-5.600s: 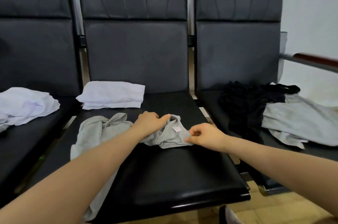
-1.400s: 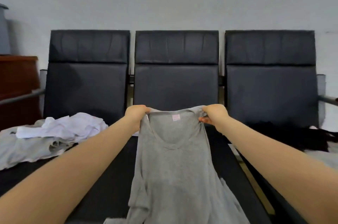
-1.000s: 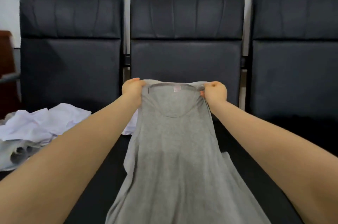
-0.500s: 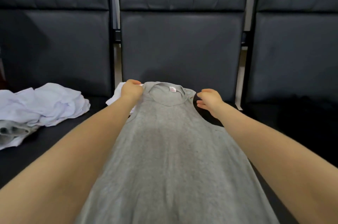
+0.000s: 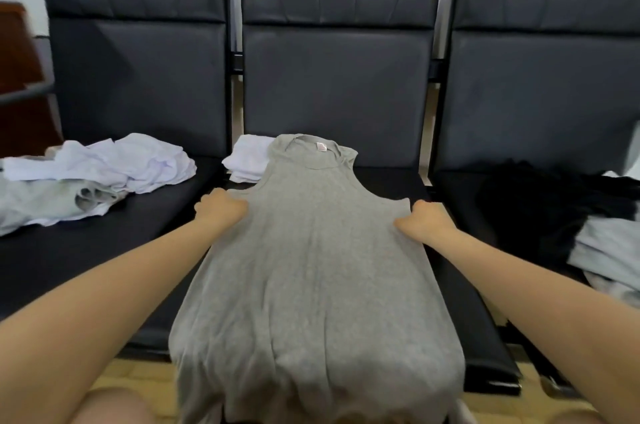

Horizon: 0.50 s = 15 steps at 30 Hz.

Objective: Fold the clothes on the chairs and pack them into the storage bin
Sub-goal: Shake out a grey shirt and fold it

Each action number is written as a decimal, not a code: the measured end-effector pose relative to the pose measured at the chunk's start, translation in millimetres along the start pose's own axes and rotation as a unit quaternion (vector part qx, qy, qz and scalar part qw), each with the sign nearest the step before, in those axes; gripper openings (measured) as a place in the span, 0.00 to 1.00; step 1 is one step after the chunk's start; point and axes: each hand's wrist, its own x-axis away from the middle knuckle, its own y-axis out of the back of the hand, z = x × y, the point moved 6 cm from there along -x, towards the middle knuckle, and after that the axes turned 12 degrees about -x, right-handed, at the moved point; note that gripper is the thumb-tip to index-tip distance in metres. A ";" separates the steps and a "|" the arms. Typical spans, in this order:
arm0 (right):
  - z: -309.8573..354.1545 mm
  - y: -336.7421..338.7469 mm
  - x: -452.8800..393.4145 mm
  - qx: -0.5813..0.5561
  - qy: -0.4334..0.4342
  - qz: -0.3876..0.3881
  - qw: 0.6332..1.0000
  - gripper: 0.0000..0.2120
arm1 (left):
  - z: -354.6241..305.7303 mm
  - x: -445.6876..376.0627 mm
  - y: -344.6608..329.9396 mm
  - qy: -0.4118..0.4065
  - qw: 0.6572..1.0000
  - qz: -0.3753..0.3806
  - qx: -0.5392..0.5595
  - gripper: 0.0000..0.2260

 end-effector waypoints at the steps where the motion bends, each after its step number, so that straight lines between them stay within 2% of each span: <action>1: -2.9 0.0 5.7 0.005 -0.012 0.003 1.000 0.11 | 9.0 10.8 -3.2 0.007 1.000 -0.011 -0.028 0.23; 4: -6.6 -1.8 19.4 -0.018 -0.047 0.054 0.997 0.13 | 26.2 33.0 -7.5 -0.004 0.998 -0.018 -0.062 0.25; 8: -5.5 -10.0 37.4 -0.045 -0.038 0.117 0.991 0.15 | 35.9 42.0 -4.3 -0.065 0.996 0.047 -0.039 0.16; 11: -5.0 -19.6 48.1 -0.072 -0.030 0.142 0.987 0.16 | 36.7 60.1 -8.4 -0.091 0.991 0.069 -0.065 0.19; 15: -5.0 -23.2 65.2 -0.096 -0.035 0.165 0.981 0.10 | 45.1 83.3 -11.9 -0.103 0.988 0.068 -0.089 0.21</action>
